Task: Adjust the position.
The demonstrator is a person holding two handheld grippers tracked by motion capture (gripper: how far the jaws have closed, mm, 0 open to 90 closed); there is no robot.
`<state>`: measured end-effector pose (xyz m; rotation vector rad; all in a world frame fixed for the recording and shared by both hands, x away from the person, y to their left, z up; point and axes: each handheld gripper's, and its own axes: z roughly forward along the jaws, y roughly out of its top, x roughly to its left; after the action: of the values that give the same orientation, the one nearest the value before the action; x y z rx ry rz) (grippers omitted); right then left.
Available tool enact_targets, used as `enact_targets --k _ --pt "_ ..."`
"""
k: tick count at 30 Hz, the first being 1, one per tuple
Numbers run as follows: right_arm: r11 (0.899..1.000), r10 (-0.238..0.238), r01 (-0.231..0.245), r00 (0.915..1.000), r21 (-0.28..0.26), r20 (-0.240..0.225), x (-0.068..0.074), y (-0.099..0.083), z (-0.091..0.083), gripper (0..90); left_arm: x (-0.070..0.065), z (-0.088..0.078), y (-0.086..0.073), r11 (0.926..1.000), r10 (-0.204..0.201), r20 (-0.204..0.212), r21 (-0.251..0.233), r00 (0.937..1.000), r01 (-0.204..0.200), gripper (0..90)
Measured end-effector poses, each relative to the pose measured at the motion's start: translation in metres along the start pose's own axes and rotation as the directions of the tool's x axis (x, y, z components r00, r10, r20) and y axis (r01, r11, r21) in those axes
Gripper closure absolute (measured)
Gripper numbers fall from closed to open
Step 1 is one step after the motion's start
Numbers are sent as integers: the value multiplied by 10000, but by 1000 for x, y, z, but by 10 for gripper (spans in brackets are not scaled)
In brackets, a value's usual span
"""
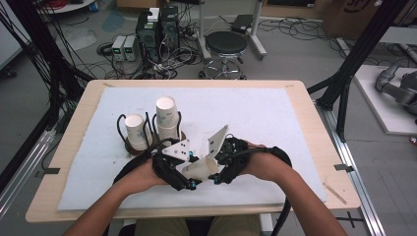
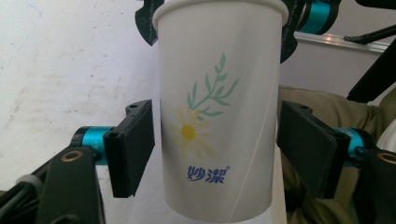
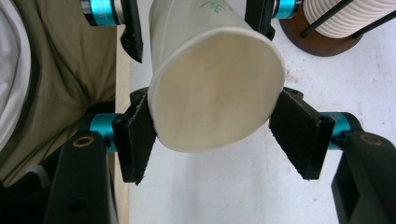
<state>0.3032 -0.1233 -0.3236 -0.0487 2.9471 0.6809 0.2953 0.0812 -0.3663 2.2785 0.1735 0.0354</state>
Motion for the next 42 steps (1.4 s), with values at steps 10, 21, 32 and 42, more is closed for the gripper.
enact_targets --k 10,21,32,42 --pt "9994 -41 48 9998 334 -183 0 4 2 341 1 6 1 9996 67 163 290 9998 -72 357" --pt "9998 212 -211 9992 23 -351 -2 2 2 326 1 9 1 9993 137 139 353 9998 -142 356" --pt "9532 1717 -1770 9842 -2451 -428 -7 -21 -13 219 6 6 -10 9958 -596 -148 -700 9981 584 340" --pt "8488 3397 -2954 9402 -4385 243 -2 -69 -28 218 11 5 -25 9680 -1407 -832 -2206 9866 1194 320"
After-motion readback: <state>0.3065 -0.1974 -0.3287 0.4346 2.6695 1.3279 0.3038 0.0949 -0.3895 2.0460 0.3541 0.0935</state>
